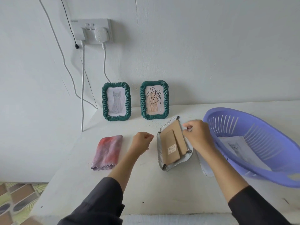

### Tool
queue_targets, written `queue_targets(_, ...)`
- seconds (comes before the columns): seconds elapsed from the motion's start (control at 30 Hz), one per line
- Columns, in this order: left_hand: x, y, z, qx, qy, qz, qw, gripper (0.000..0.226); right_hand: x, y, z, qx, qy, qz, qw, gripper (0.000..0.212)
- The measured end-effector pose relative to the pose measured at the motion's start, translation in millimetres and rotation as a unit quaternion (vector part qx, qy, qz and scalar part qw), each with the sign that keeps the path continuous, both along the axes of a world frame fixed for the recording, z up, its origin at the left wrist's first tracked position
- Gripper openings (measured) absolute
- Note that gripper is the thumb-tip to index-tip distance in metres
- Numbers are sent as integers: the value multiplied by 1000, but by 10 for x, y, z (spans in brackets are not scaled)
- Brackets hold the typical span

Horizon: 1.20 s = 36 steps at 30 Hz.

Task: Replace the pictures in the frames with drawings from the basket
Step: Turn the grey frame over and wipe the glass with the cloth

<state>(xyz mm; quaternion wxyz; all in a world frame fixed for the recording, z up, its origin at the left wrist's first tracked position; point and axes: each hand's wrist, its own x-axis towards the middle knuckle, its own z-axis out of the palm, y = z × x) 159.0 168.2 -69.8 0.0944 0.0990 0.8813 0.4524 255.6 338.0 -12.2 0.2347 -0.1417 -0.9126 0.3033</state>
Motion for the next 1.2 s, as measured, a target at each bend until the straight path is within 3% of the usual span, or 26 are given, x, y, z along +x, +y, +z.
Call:
queue_targets(0.1,99,88,191,122,-25,25,992,28,-26,-146,234,57,0,20,998,12)
queue_targets(0.2,240,170,465,271,-87,37,958,31,-22,-381,399,105,-8,73,992,17)
queue_targets(0.33,313,160,701,344,-131,78,927,34,-55,-608,415,-2,3,199,980,19)
queue_targets(0.43,239,31,623,303,-90,125,940,51,-139,-619,226,-131,-41,248,959,21)
queue_targets(0.5,212,-79,512,258,-69,130,955,61,-199,-549,-4,-200,-62,209,955,25)
queue_targets(0.63,249,-198,275,183,-43,115,975,57,-185,-358,-475,-153,-118,75,978,37)
queue_targets(0.97,291,-198,-148,-11,39,58,998,50,-80,-337,-874,-5,-155,69,985,49)
queue_targets(1.07,267,-175,-231,-125,88,38,987,45,-81,-342,-897,17,-165,64,984,49)
queue_targets(1.2,254,-174,-258,-126,109,37,985,45,-89,-353,-909,28,-171,54,983,49)
